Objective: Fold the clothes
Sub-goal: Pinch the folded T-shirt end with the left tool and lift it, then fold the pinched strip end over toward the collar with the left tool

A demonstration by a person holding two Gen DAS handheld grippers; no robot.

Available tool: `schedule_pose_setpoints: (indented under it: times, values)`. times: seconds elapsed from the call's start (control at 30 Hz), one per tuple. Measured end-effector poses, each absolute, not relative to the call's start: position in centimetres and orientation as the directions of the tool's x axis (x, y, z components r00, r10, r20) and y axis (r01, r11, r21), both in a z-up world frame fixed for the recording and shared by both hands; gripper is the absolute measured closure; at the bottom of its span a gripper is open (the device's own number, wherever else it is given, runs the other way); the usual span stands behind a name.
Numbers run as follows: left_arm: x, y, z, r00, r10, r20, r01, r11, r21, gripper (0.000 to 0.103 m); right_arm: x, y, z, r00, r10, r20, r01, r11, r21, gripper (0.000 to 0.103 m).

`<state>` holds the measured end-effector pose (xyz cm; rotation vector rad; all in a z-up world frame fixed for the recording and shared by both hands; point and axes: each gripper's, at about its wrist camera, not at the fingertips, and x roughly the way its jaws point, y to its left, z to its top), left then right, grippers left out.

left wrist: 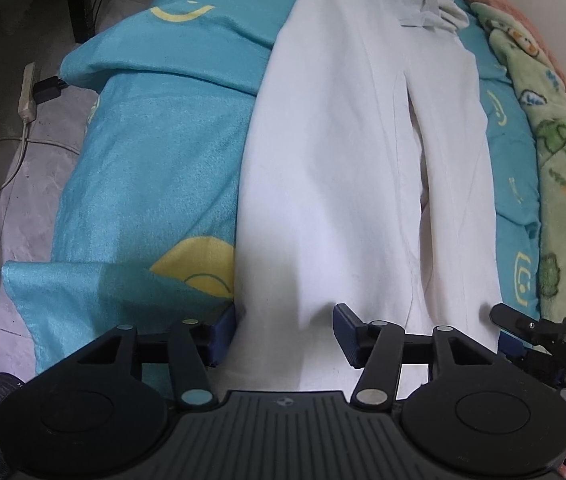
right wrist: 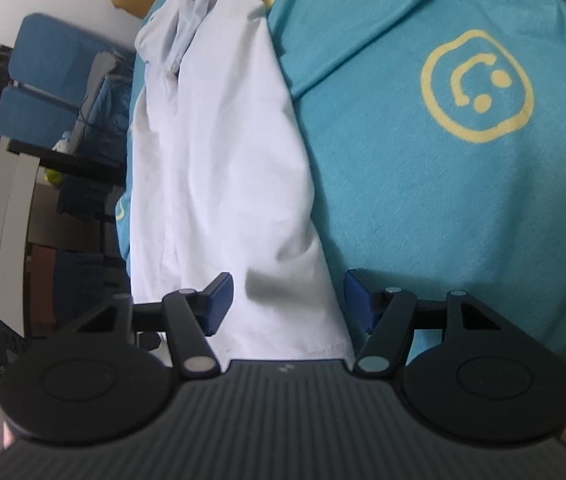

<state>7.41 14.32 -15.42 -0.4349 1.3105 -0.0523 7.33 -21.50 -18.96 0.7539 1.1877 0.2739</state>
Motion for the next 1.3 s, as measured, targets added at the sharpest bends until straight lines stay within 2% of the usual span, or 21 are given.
schedule_pose_setpoints:
  times: [0.1,0.3,0.33,0.37,0.4,0.43,0.47,0.53,0.7,0.8,1.0,1.3]
  values:
    - [6.9,14.1,-15.5,0.270,-0.301,-0.915,-0.207,0.910,-0.360,0.047,7.1,-21.0,-19.1,0.343,0.598,-0.724,0.170,0.719,0.674,0.039]
    - [7.0,13.0,-15.4,0.227,-0.267,-0.937,-0.169,0.936,-0.308,0.048,7.1,-19.3,-18.8,0.310,0.588,-0.747,0.088,0.765,0.638,0.039]
    - [7.0,12.9,-15.2,0.224,-0.254,-0.941,-0.163,0.942,-0.293,0.054,7.1,-18.8,-18.6,0.297,0.590,-0.751,0.055,0.774,0.630,0.040]
    - [6.9,12.6,-15.0,0.226,-0.226,-0.948,-0.163,0.950,-0.265,0.066,7.0,-18.2,-18.4,0.287,0.584,-0.760,0.024,0.788,0.615,0.050]
    - [6.7,12.3,-14.8,0.231,-0.209,-0.950,-0.160,0.955,-0.249,0.073,6.8,-17.7,-18.2,0.285,0.563,-0.776,-0.004,0.810,0.587,0.056]
    - [6.6,12.3,-14.6,0.239,-0.216,-0.947,-0.157,0.953,-0.257,0.086,6.7,-17.4,-18.1,0.283,0.547,-0.788,-0.026,0.825,0.564,0.068]
    - [6.4,12.2,-14.4,0.250,-0.225,-0.942,-0.158,0.950,-0.269,0.095,6.7,-17.2,-18.0,0.283,0.540,-0.793,-0.036,0.832,0.554,0.083]
    - [5.8,12.8,-13.6,0.302,-0.263,-0.917,-0.183,0.927,-0.326,0.100,6.6,-17.3,-17.6,0.287,0.533,-0.796,-0.047,0.838,0.544,0.091]
    - [3.5,15.3,-9.5,0.478,-0.400,-0.782,-0.213,0.811,-0.545,0.101,6.6,-18.6,-14.1,0.330,0.578,-0.747,-0.072,0.804,0.590,0.094]
    - [2.6,16.5,-5.9,0.579,-0.438,-0.687,-0.193,0.746,-0.638,0.102,6.1,-19.8,-10.5,0.389,0.586,-0.711,-0.095,0.793,0.602,0.095]
    - [0.0,16.4,-1.0,0.674,-0.419,-0.608,-0.166,0.716,-0.678,0.102,3.9,-20.9,-4.2,0.496,0.571,-0.654,-0.171,0.803,0.571,0.095]
    - [-9.1,15.1,1.3,0.692,-0.455,-0.561,-0.135,0.682,-0.719,0.102,-5.2,-24.0,-3.3,0.559,0.566,-0.606,-0.157,0.790,0.593,0.095]
